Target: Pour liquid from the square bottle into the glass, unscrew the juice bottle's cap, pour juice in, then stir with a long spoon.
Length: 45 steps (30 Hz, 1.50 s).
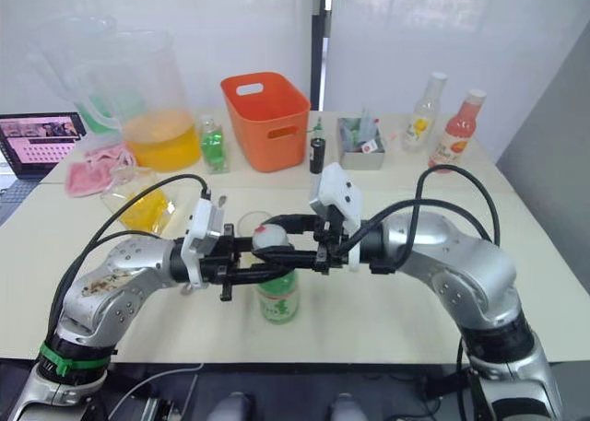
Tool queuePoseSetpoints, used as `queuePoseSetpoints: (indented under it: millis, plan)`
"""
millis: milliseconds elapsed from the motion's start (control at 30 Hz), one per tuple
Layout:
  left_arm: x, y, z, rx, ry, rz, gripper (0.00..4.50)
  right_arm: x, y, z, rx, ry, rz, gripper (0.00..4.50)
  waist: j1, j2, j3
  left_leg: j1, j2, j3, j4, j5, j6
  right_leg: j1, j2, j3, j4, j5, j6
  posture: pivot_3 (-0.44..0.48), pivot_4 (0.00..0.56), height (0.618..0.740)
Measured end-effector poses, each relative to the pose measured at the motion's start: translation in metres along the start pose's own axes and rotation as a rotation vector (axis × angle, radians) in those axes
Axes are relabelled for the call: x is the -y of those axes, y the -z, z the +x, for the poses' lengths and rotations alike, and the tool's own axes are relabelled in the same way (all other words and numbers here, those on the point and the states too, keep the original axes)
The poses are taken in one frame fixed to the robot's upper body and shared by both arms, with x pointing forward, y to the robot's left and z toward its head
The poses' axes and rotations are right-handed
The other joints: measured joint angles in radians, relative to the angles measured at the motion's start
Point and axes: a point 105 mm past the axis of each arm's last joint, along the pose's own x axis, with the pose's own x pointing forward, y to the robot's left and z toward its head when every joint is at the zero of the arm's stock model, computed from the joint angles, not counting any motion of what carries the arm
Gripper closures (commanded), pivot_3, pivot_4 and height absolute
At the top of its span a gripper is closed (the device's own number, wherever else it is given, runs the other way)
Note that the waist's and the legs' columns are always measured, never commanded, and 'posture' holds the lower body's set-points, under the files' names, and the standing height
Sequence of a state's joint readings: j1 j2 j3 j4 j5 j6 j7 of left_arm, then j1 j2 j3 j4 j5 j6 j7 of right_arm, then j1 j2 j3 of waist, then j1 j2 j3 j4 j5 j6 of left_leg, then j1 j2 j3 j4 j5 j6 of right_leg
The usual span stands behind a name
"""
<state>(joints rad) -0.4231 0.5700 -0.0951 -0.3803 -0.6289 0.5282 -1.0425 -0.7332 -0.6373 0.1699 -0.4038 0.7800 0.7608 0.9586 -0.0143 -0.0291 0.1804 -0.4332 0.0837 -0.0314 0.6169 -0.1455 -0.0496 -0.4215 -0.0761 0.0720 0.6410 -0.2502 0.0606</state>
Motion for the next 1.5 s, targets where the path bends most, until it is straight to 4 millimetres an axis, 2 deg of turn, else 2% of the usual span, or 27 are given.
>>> queuePoseSetpoints:
  millis: [267, 433, 500, 667, 700, 933, 1100, 1200, 1267, 1333, 1500]
  plan:
    - [0.004, 0.0, -0.001, -0.002, -0.005, 0.017, 3.09, 0.013, -0.001, 0.002, -0.032, -0.288, -0.09, 2.79, -0.001, 0.0, 0.0, 0.0, 0.0, 0.0, 0.0, 0.0, 0.0, 0.0, 0.0, 0.0, 0.001, 0.0, 0.0, 0.0, 0.15, 0.703]
    - [0.006, 0.0, -0.001, -0.001, -0.01, 0.021, 3.09, 0.017, -0.003, 0.003, -0.048, -0.392, -0.115, 2.79, 0.001, 0.0, 0.0, 0.0, 0.0, 0.0, -0.001, 0.0, 0.0, 0.0, 0.0, 0.0, 0.001, 0.002, 0.004, 0.0, 0.15, 0.703]
    - [0.006, 0.0, -0.001, -0.002, -0.01, 0.022, 3.09, 0.017, -0.003, 0.003, -0.047, -0.405, -0.117, 1.76, 0.001, 0.0, 0.0, 0.0, 0.0, 0.0, -0.001, 0.0, 0.0, -0.001, 0.0, 0.0, 0.001, 0.002, 0.004, 0.0, 0.15, 0.703]
    - [0.004, 0.001, -0.002, 0.002, -0.023, 0.012, 3.09, 0.017, -0.011, 0.005, -0.042, -0.415, -0.177, 0.11, 0.001, 0.0, 0.0, 0.0, 0.0, 0.0, -0.002, 0.0, 0.0, -0.001, 0.001, 0.0, 0.001, 0.003, 0.006, 0.0, 0.15, 0.703]
    - [0.004, 0.001, -0.002, 0.004, -0.023, 0.012, 3.09, 0.017, -0.012, 0.005, -0.039, -0.414, -0.182, 0.0, 0.001, 0.0, 0.0, 0.0, 0.0, 0.0, -0.002, 0.0, 0.0, -0.001, 0.0, 0.0, 0.001, 0.003, 0.006, 0.0, 0.15, 0.703]
    - [0.005, 0.002, -0.002, 0.015, -0.019, 0.017, 3.09, 0.012, -0.027, -0.007, 0.007, -0.27, -0.181, 0.0, 0.005, 0.0, 0.0, 0.0, 0.0, 0.0, -0.003, 0.0, 0.0, -0.001, 0.0, -0.001, 0.001, 0.002, 0.006, 0.0, 0.15, 0.703]
    - [0.004, 0.002, -0.002, 0.019, -0.021, 0.017, 3.09, 0.008, -0.019, -0.011, 0.012, -0.141, -0.055, 0.0, 0.002, 0.0, 0.0, 0.002, 0.0, 0.0, -0.003, 0.0, 0.0, -0.001, 0.0, 0.0, 0.001, 0.002, 0.004, 0.0, 0.15, 0.703]
    - [0.003, 0.003, -0.001, 0.026, -0.011, 0.007, 3.09, -0.003, -0.016, -0.006, 0.061, -0.043, 0.017, 0.0, 0.006, 0.0, 0.0, 0.001, 0.0, 0.0, -0.004, 0.0, 0.0, 0.0, 0.0, -0.001, 0.001, 0.001, 0.003, 0.0, 0.15, 0.703]
    - [0.002, 0.002, 0.0, 0.029, -0.004, 0.002, 3.09, -0.01, -0.006, -0.004, 0.047, 0.032, 0.076, 0.0, 0.01, 0.0, 0.0, 0.001, -0.001, 0.0, -0.003, 0.0, 0.0, 0.0, -0.001, 0.0, 0.001, 0.001, 0.004, 0.0, 0.15, 0.703]
    - [0.002, 0.002, 0.001, 0.028, -0.002, -0.002, 3.09, -0.009, -0.002, -0.005, 0.025, 0.117, 0.1, 0.0, 0.009, 0.0, 0.0, 0.001, -0.001, 0.0, -0.003, 0.0, 0.0, 0.0, -0.001, 0.0, 0.001, 0.001, 0.003, 0.0, 0.15, 0.703]
    - [-0.001, 0.001, 0.003, 0.023, 0.004, -0.021, 3.09, -0.001, -0.005, -0.01, 0.015, 0.277, 0.087, 0.0, 0.01, 0.0, 0.0, 0.001, -0.001, 0.0, -0.002, 0.0, 0.0, 0.0, -0.001, 0.0, 0.001, -0.001, 0.0, 0.0, 0.15, 0.703]
